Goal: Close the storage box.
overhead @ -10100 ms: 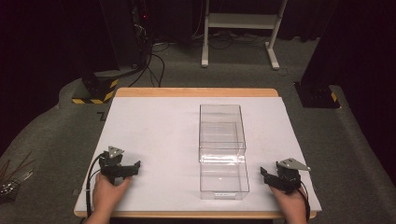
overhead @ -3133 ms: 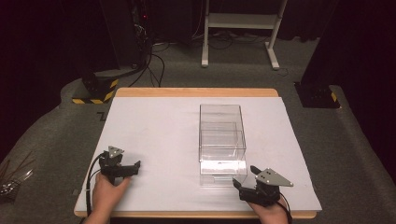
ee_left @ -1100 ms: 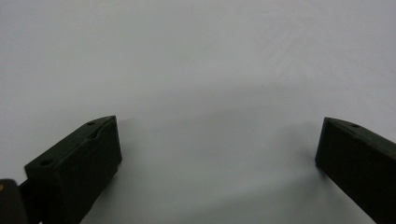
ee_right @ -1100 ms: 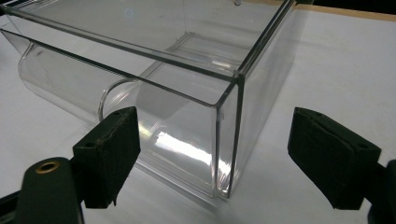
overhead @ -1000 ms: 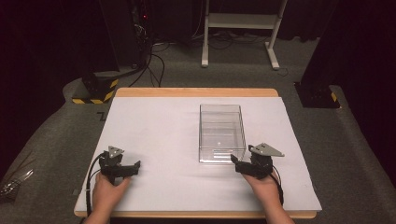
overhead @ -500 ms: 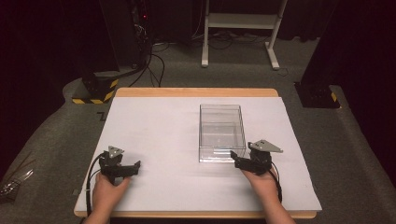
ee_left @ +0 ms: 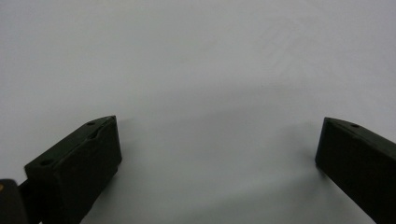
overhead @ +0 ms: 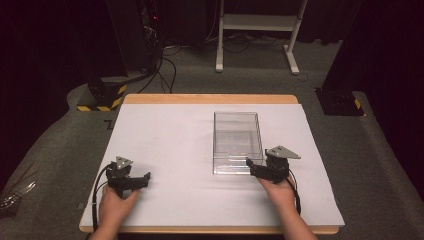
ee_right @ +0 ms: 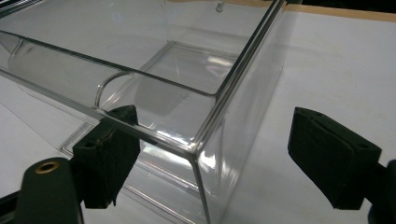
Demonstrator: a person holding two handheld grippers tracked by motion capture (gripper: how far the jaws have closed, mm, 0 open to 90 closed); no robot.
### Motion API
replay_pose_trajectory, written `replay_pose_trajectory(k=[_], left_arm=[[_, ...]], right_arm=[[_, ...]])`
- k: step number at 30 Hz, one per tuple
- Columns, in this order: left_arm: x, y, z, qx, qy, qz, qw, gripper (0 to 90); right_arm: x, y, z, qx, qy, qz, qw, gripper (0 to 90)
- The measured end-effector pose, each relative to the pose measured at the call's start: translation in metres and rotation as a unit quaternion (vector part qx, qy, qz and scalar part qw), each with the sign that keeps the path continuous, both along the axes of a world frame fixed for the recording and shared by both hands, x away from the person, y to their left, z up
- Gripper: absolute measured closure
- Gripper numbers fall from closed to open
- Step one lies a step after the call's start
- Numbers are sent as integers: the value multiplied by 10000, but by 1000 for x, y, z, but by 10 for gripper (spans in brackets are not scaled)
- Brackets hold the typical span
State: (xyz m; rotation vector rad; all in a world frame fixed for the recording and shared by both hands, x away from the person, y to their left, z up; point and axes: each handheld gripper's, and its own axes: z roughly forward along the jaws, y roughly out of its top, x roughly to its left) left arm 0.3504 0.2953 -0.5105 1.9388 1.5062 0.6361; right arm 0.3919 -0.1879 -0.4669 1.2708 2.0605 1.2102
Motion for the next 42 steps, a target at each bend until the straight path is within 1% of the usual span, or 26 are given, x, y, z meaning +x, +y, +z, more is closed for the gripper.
replay_pose_trajectory(k=[11, 22, 31, 38, 42], left_arm=[[0, 0, 0, 7, -1, -2, 10000, 4], [0, 0, 0, -8, -1, 4, 10000, 4], [0, 0, 0, 4, -3, 0, 10000, 4], [0, 0, 0, 4, -4, 0, 10000, 4], [0, 0, 0, 5, -4, -1, 10000, 4]], right_arm=[[-1, 1, 0, -5, 20, -13, 10000, 182], [-3, 0, 3, -27, -8, 19, 10000, 200], [-11, -5, 3, -16, 2, 29, 10000, 202], [-18, -9, 4, -6, -44, 64, 10000, 203], [-24, -12, 4, 22, -68, 71, 9999, 203]])
